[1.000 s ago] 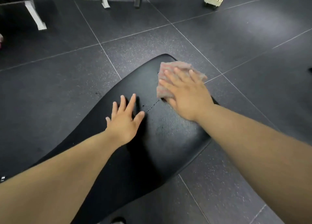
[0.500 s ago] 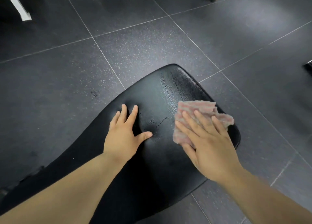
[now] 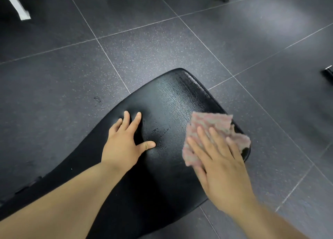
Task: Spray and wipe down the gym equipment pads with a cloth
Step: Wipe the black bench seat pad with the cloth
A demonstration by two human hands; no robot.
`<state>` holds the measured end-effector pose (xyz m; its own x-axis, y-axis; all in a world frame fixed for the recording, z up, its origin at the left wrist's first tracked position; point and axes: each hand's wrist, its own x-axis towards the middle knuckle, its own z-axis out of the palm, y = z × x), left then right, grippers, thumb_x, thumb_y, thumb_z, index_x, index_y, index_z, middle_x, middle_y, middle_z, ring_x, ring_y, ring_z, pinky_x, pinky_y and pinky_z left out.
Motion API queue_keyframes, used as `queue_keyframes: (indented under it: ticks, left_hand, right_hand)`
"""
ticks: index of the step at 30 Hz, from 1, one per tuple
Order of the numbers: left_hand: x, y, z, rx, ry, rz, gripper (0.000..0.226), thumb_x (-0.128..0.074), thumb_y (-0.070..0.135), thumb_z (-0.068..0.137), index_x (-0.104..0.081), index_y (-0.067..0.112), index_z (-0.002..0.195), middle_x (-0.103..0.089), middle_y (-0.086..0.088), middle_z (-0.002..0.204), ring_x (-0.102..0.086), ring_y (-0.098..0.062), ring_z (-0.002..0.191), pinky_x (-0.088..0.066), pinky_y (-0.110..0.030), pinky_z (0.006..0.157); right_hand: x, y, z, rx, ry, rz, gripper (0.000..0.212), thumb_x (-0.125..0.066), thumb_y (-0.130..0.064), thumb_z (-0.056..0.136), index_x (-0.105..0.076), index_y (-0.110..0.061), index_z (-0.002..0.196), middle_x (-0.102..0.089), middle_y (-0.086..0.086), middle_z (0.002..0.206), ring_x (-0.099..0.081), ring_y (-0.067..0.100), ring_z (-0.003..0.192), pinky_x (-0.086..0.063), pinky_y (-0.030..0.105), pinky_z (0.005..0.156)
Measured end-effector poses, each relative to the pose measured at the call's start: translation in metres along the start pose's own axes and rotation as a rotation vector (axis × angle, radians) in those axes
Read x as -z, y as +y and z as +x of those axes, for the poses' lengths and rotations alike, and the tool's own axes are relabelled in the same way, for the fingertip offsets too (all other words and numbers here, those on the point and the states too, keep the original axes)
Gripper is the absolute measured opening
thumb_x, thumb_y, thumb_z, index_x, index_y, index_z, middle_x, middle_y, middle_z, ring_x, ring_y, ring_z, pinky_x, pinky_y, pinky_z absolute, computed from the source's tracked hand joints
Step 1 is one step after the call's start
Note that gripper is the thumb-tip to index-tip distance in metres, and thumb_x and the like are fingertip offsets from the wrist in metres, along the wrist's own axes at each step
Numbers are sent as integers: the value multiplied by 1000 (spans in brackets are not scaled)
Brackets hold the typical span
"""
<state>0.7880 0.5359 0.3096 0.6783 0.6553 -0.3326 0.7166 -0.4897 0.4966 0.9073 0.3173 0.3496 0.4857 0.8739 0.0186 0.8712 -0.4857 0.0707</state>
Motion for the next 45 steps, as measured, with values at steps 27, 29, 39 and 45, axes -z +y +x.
queue_keyframes:
  ticks: [27, 29, 39, 45]
  left_hand:
    - [-63, 53, -109, 225, 55, -412, 72, -61, 40, 94, -19, 45, 152, -1, 25, 159, -2, 0, 148, -7, -21, 112]
    - [-62, 48, -110, 263, 104, -570, 58, -58, 37, 96, -32, 45, 148, -16, 27, 157, -16, -1, 147, -12, -23, 115]
    - [-65, 103, -38, -202, 360, -240, 56, -26, 49, 101, -25, 30, 154, -8, -2, 165, 2, -20, 152, 2, -44, 122]
    - [-56, 75, 11, -328, 465, -106, 57, -20, 41, 102, -17, 21, 155, -19, -6, 163, -5, -21, 151, -6, -47, 122]
  right_hand:
    - [13, 19, 71, 388, -190, -1, 51, -26, -44, 101, -36, -34, 150, -21, -3, 163, -14, 19, 151, 1, 44, 119]
    - [15, -9, 114, 308, -244, -2, 54, -15, -47, 104, -18, -34, 156, 1, -4, 166, 7, 19, 152, 12, 45, 119]
    - [40, 45, 73, -41, 64, 497, 54, -26, -40, 100, -49, -16, 142, -44, 8, 151, -37, 28, 139, -28, 41, 116]
    - [34, 33, 133, -288, -135, 327, 51, -23, -42, 105, -24, -24, 152, -56, 22, 132, -53, 42, 117, -39, 45, 84]
